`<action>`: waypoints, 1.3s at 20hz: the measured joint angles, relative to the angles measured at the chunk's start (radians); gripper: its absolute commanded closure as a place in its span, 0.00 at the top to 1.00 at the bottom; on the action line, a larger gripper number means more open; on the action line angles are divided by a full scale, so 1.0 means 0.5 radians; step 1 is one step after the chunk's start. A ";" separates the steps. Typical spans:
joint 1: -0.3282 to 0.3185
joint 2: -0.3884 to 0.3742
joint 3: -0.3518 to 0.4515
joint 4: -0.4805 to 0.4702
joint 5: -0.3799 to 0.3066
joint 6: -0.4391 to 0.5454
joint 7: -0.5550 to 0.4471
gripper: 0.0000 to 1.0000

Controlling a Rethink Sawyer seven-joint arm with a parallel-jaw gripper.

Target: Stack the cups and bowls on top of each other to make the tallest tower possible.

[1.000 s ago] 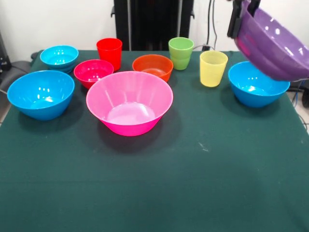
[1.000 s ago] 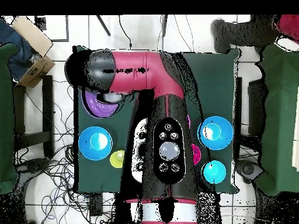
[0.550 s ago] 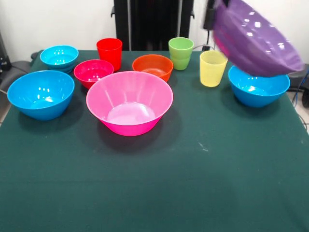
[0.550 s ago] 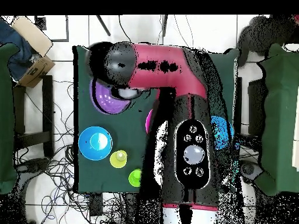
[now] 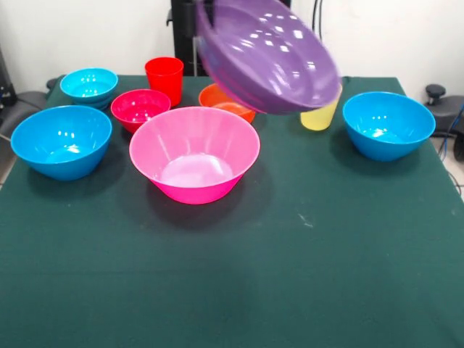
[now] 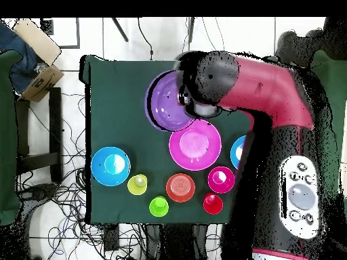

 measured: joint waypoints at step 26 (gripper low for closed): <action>-0.094 0.006 0.218 0.233 -0.143 -0.137 0.000 0.00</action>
